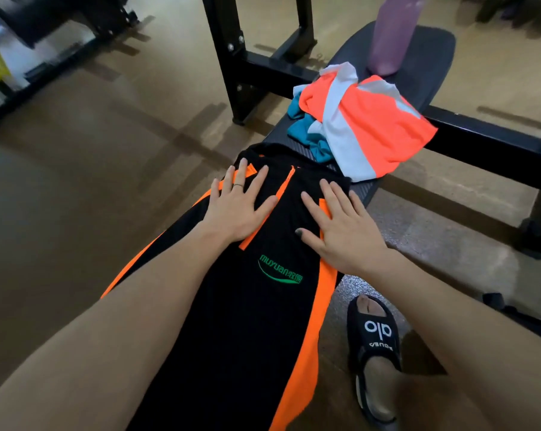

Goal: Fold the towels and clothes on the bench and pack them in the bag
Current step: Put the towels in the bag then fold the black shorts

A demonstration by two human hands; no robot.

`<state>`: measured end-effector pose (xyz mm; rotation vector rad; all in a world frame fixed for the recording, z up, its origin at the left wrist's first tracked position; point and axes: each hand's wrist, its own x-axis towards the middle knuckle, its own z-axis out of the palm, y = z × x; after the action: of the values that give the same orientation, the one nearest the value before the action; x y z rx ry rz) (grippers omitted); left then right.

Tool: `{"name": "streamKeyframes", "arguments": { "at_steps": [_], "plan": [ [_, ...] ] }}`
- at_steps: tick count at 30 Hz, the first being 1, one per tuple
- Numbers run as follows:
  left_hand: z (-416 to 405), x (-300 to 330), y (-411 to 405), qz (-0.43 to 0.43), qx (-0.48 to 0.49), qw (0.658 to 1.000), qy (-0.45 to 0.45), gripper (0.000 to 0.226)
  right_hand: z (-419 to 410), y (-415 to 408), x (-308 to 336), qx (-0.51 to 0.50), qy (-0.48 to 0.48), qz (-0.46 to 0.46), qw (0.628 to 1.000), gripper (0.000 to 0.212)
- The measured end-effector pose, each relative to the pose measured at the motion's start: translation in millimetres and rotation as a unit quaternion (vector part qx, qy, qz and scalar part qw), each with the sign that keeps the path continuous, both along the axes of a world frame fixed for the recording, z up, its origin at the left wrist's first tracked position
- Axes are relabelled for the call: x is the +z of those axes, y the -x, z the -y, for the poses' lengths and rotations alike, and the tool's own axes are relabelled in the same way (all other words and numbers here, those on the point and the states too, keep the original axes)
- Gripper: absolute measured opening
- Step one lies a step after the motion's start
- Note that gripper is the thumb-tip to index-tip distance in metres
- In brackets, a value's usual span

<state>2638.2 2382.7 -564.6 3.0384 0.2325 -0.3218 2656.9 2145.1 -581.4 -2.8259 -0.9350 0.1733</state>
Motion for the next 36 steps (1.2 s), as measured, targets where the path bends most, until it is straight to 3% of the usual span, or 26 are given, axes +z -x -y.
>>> {"name": "streamKeyframes", "arguments": {
  "at_steps": [4, 6, 8, 11, 14, 15, 18, 22, 25, 28, 31, 33, 36],
  "plan": [
    [14, 9, 7, -0.005, 0.017, 1.0, -0.008, 0.072, 9, 6, 2, -0.013, -0.058, -0.009, 0.998, 0.076],
    [37, 19, 22, 0.038, 0.01, 0.999, 0.029, 0.074, 18, 8, 8, -0.058, -0.172, -0.003, 0.983, 0.055],
    [68, 26, 46, 0.061, -0.023, 0.996, 0.065, 0.078, 29, 10, 14, -0.164, -0.268, -0.046, 0.948, 0.027],
    [107, 18, 84, 0.019, -0.09, 0.994, 0.054, 0.084, 42, 13, 22, -0.292, -0.314, -0.264, 0.864, 0.034],
    [117, 3, 100, 0.006, -0.108, 0.994, 0.016, 0.086, 48, 20, 24, -0.311, -0.327, -0.46, 0.764, 0.053],
    [118, 3, 102, 0.015, -0.104, 0.994, 0.012, 0.086, 53, 21, 24, -0.305, -0.322, -0.479, 0.757, 0.056],
    [122, 7, 111, 0.037, -0.078, 0.996, 0.016, 0.091, 68, 19, 25, -0.228, -0.244, -0.5, 0.799, 0.066],
    [133, 10, 137, -0.001, -0.098, 0.995, -0.01, 0.097, 89, 20, 40, -0.142, -0.149, -0.474, 0.856, 0.034],
    [144, 17, 148, 0.033, -0.073, 0.996, 0.027, 0.094, 102, 22, 56, -0.104, -0.131, -0.534, 0.829, 0.029],
    [168, 31, 152, 0.097, -0.06, 0.982, 0.152, 0.074, 99, 29, 68, -0.096, -0.139, -0.608, 0.776, 0.028],
    [198, 50, 160, 0.044, 0.003, 0.961, 0.274, 0.066, 85, 40, 81, -0.117, -0.157, -0.6, 0.775, 0.004],
    [214, 54, 165, 0.009, 0.063, 0.941, 0.333, 0.066, 76, 42, 86, -0.141, -0.171, -0.597, 0.771, 0.021],
    [231, 49, 166, 0.025, 0.159, 0.896, 0.414, 0.07, 67, 43, 88, -0.175, -0.223, -0.622, 0.73, 0.023]
  ]
}}
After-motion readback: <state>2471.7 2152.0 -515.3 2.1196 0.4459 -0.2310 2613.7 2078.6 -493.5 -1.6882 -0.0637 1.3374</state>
